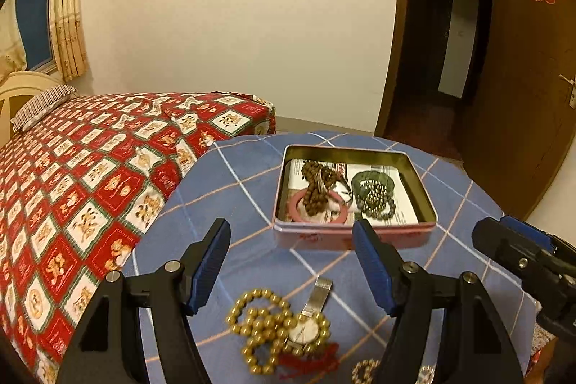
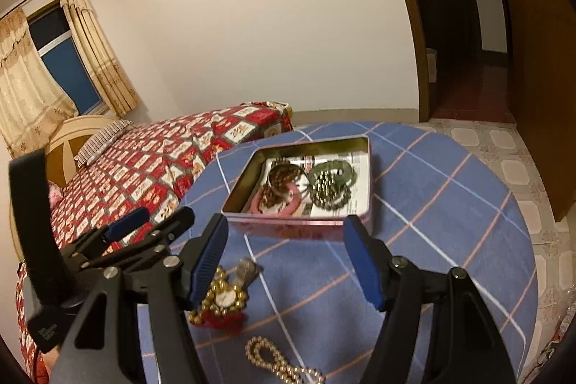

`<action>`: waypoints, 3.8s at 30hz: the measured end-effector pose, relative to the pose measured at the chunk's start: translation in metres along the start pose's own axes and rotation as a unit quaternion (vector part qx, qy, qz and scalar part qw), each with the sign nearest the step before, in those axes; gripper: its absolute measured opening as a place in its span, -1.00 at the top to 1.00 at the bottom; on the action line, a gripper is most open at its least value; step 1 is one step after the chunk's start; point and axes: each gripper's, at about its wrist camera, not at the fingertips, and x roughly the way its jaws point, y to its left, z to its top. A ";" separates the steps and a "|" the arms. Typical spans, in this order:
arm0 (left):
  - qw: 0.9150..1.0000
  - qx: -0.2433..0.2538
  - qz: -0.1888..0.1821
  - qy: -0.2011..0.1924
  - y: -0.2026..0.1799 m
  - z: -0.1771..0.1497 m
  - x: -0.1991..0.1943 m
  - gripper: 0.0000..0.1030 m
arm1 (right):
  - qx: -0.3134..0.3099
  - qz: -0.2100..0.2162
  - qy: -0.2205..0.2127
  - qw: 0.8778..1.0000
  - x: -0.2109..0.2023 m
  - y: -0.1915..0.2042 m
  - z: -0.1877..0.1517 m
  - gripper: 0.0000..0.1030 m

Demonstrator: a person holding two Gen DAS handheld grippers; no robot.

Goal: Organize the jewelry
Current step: 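Move both grippers back over the remaining jewelry on the table, then grasp the pearl strand with the right gripper, then grasp the red tassel with the left gripper while the right gripper holds the pearls, then carry the pearl strand and red tassel over the pink tin with both grippers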

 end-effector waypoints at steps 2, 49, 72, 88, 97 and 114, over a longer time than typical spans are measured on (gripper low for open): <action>1.000 0.002 0.005 -0.001 0.002 -0.006 -0.005 -0.37 | 0.002 -0.005 0.004 1.000 -0.001 0.001 -0.006 -0.37; 0.998 -0.027 -0.009 0.051 0.068 -0.106 -0.020 -0.37 | -0.131 -0.028 0.119 0.984 0.023 0.023 -0.107 -0.19; 0.984 -0.017 -0.118 0.130 -0.004 -0.098 0.027 0.27 | -0.091 -0.019 0.102 0.990 0.009 0.006 -0.095 0.69; 0.982 -0.011 -0.153 0.107 0.007 -0.106 0.019 0.89 | -0.049 -0.015 0.075 0.996 -0.003 -0.006 -0.084 0.69; 0.982 -0.019 -0.182 0.038 0.025 -0.085 -0.021 0.89 | -0.035 -0.011 0.050 0.998 -0.013 -0.003 -0.075 0.69; 0.981 -0.027 -0.190 -0.038 0.031 -0.035 -0.053 0.89 | -0.041 0.009 -0.018 0.999 -0.040 0.013 -0.032 0.69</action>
